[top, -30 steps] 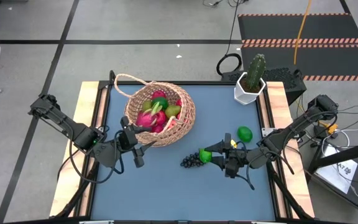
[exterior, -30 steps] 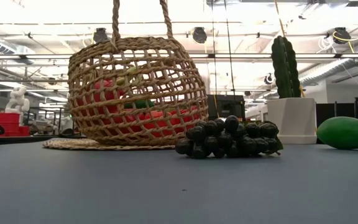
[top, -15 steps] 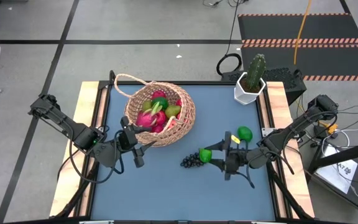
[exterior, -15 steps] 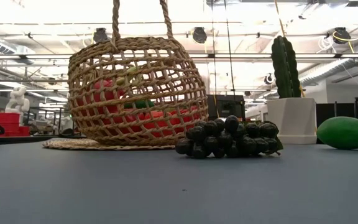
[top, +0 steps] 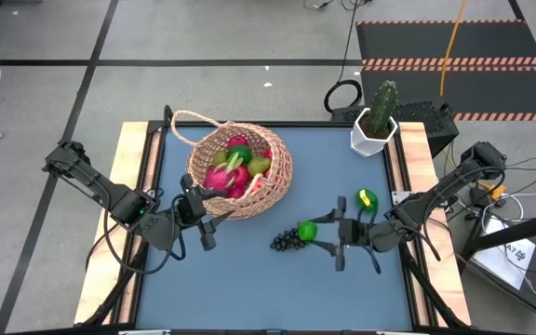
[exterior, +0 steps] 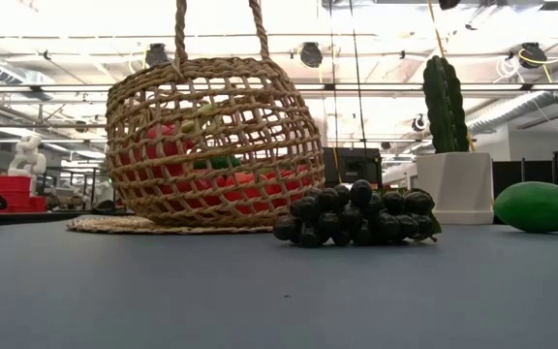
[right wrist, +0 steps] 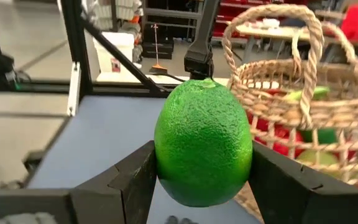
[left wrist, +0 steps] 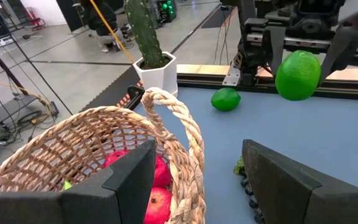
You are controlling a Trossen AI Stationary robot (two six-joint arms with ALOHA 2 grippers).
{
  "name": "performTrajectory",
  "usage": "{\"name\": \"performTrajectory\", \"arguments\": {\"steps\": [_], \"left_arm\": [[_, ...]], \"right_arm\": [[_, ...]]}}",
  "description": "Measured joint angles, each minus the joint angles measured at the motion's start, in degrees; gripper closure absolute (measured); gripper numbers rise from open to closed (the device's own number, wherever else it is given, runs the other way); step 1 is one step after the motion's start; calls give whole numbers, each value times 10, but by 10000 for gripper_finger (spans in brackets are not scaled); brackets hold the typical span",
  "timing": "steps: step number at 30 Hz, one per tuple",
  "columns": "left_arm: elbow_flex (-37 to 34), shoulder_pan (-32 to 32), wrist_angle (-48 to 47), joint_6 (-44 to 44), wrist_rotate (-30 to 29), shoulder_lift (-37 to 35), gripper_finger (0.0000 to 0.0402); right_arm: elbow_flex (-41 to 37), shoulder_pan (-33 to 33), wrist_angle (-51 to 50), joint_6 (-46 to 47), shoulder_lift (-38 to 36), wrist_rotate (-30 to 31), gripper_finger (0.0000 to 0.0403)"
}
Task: Build produce basket
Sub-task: Put the green lime into the basket
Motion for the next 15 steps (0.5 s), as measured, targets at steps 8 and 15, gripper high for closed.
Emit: {"name": "performTrajectory", "arguments": {"steps": [8, 15], "left_arm": [[0, 0, 0, 0, 0, 0, 163], [0, 0, 0, 0, 0, 0, 162]], "right_arm": [[0, 0, 0, 119, 0, 0, 181], [0, 0, 0, 239, 0, -2, 181]]}}
